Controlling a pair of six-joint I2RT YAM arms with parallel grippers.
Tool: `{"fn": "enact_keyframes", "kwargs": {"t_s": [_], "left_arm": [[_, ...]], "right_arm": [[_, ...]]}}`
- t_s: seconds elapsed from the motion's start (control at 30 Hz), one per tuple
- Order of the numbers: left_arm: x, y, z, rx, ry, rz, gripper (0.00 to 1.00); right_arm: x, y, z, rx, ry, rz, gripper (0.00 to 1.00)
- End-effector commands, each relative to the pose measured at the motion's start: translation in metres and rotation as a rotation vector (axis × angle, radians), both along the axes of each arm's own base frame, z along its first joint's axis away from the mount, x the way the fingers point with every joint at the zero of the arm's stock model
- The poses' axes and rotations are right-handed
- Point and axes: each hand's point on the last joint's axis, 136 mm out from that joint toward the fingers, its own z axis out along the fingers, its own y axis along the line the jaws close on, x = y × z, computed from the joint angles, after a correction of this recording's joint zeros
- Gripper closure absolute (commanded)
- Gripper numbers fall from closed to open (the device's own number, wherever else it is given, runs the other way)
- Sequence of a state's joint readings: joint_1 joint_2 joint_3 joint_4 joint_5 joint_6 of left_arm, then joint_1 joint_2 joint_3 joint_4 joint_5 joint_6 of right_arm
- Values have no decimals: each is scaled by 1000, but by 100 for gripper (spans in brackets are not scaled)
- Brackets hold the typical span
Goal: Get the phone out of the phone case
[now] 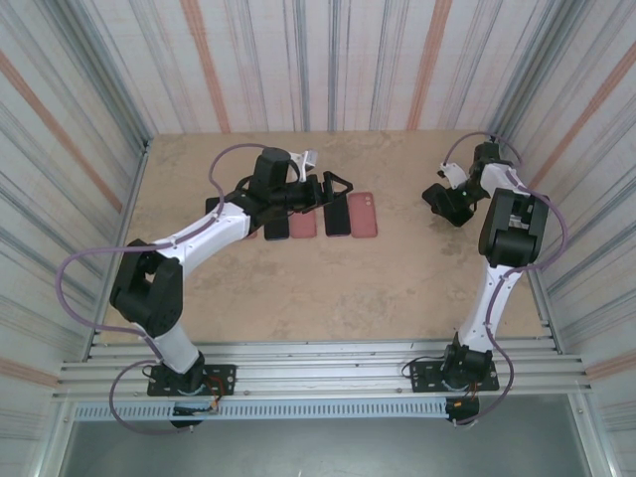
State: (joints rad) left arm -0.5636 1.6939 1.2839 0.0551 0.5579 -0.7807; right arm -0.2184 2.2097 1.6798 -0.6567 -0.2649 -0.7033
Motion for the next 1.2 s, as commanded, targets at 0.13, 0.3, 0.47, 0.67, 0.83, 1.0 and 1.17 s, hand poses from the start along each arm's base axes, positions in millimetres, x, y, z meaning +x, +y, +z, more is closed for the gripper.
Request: {"fn": "enact_keyframes", "kwargs": {"t_s": [0.13,0.3,0.47,0.67,0.83,1.0,1.17], "left_arm": [[2,-5,5,0,-25,-27,2],[1,-6,3,7,-22,-30,2],[0,-7,1,15,-18,-33,2],[-4,-10,0,22,-19,-41,2],[-6,-12,0,35,-23,-42,2],[-4,-17,0,49,-23,-44,2],[-1,-31,-5,86,8,-39,1]], "right_arm": [[-16,-5,-18,-58,69,67,0],[-24,-5,-28,-91,94,91,4],[-25,0,-36,-102,111,96,10],[-18,0,-34,-105,106,65,21],[-9,1,-17,-72,72,9,38],[0,6,15,21,-3,-64,41],[1,16,54,151,-85,-136,44]]}}
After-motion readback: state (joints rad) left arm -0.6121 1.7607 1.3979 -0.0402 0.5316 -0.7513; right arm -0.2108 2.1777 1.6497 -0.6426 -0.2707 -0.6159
